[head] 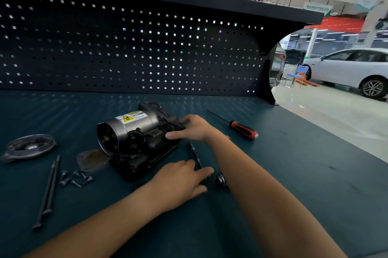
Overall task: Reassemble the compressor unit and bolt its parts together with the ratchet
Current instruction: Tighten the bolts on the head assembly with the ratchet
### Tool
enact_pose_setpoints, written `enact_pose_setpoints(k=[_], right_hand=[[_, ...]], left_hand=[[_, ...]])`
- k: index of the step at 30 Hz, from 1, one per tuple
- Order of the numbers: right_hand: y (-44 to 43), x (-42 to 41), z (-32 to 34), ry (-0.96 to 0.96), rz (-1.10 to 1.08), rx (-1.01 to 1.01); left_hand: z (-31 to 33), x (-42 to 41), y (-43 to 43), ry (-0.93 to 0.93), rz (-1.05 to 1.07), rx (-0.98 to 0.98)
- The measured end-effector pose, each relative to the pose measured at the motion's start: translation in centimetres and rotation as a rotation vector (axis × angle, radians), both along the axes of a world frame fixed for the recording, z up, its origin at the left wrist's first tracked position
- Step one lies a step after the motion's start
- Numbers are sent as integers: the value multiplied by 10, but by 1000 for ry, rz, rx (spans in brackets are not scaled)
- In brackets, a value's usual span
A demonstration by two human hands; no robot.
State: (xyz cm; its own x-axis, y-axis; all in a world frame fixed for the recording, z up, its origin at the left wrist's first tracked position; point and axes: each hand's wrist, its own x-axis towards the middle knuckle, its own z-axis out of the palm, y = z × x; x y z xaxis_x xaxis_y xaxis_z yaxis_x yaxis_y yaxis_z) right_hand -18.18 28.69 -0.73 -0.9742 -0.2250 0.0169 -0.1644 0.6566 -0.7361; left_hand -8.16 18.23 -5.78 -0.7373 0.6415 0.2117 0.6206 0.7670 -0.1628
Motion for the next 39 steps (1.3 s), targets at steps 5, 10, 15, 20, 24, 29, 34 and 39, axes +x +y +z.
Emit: enact_pose_setpoints(k=[5,10,15,20,24,29,34,39], right_hand=[[-2,8,-26,-20,-56,-351],[-4,7,-39,24,-81,-449],[-2,3,-43,54,-69,-457],[0,-3,-43,72,-21,-410],[-1,2,-42,105,28,-440],[-5,8,-42,204,147,-415],[-7,8,-47,263,139,-433],[-6,7,-48,275,112,-486]], left_hand=[[-2,5,-16,38,-52,44],[1,29,-53,-112,-145,179],[9,46,-84,-279,-106,362],[27,43,-97,-465,5,966],[44,35,-116,-546,53,1391],[60,33,-131,-447,220,1850],[58,38,-113,-489,286,1973],[49,39,-100,-514,342,2042]])
